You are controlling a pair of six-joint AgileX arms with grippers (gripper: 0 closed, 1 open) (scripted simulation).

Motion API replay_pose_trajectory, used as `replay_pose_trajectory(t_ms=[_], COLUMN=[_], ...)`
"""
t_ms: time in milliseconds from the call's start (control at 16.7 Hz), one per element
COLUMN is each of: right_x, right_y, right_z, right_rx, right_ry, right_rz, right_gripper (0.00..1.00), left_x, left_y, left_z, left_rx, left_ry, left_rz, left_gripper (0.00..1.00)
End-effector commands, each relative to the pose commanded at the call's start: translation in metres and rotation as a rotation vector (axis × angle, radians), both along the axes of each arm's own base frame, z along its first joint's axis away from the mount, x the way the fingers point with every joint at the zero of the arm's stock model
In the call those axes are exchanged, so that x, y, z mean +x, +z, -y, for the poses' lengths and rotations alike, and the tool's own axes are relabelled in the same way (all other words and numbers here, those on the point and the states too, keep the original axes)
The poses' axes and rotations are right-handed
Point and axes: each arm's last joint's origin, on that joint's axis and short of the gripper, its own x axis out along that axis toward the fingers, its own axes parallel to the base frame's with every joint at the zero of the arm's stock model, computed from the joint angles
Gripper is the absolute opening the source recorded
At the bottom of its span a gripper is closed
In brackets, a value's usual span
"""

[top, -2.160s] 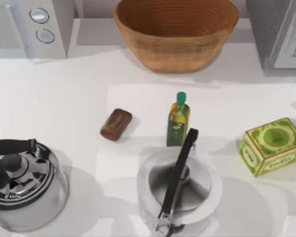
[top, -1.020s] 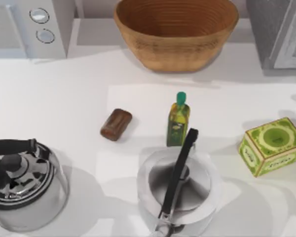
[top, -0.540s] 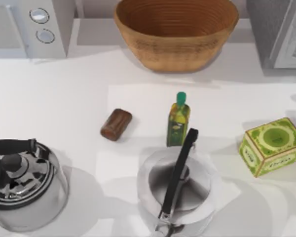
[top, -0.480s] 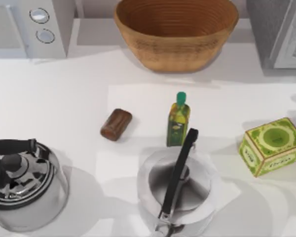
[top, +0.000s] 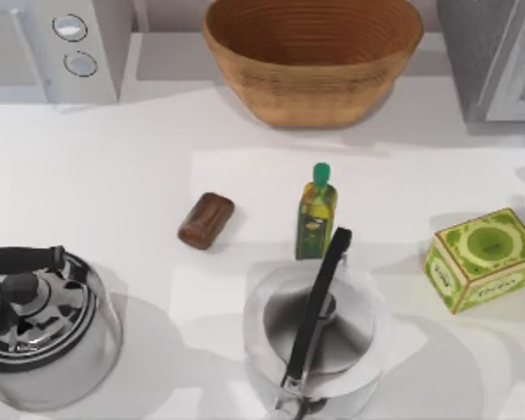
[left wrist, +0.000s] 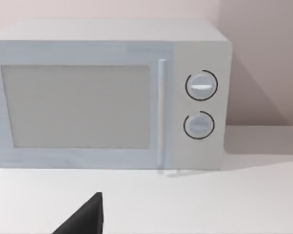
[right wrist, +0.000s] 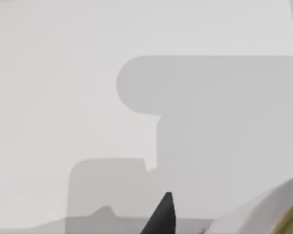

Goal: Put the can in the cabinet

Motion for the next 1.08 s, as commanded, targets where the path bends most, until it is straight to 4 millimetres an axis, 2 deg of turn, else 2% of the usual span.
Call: replay_pose_trajectory(t_ms=[420,540,660,840,1080], right_x=[0.001,0.006,0.017,0.027,0.018], right_y=[0.001,0.008,0.029,0.070,0.124], right_z=[0.001,0.006,0.010,0.012,0.004], right_rx=[-0.001,-0.001,0.004,0.011,0.014], right_ry=[-0.003,-0.005,0.006,0.031,0.038], right_rz=[0.003,0.021,0.060,0.085,0.038], right_gripper=[0.00,0.00,0.00,0.00,0.00], left_x=[0.000,0.000,0.000,0.000,0.000], left_y=[0.000,0.000,0.000,0.000,0.000], left_z=[0.000,0.000,0.000,0.000,0.000], left_rx=[0.000,0.000,0.000,0.000,0.000], left_ry=[0.000,0.000,0.000,0.000,0.000], left_rz=[0.000,0.000,0.000,0.000,0.000], left_gripper=[1.00,1.00,1.00,1.00,1.00])
